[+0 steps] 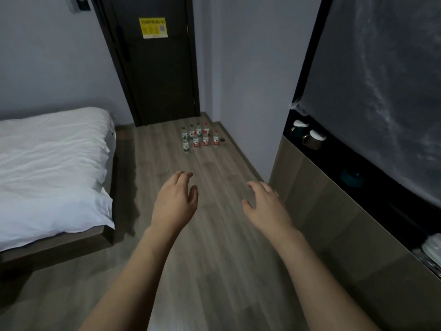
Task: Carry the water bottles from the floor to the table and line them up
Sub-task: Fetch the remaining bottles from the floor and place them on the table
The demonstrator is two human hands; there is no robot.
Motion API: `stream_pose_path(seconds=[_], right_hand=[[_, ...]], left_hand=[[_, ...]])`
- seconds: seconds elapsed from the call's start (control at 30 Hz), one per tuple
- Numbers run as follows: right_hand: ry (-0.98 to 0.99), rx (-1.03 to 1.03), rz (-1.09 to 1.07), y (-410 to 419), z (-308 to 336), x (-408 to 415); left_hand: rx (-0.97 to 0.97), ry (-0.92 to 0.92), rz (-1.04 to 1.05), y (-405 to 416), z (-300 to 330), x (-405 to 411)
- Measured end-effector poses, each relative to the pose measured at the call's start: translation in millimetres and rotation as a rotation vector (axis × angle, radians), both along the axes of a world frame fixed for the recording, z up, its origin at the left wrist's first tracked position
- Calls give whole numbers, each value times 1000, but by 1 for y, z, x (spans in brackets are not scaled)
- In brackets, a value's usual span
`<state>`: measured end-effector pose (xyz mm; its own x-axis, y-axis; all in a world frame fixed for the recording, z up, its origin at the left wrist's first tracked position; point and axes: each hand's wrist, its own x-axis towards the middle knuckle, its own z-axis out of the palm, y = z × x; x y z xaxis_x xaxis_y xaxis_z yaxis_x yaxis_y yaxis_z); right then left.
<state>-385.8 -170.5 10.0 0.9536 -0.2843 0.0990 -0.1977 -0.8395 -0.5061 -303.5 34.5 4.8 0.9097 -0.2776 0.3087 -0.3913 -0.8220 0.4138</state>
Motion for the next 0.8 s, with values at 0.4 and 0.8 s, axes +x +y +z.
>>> stream_pose_path(seconds=[0.4,0.8], right_hand=[[24,32,38,-59,-22,181],[42,-6,90,-96,-16,343]], left_hand=[[69,12,32,-55,-20,170],[87,33,68,-91,-16,325]])
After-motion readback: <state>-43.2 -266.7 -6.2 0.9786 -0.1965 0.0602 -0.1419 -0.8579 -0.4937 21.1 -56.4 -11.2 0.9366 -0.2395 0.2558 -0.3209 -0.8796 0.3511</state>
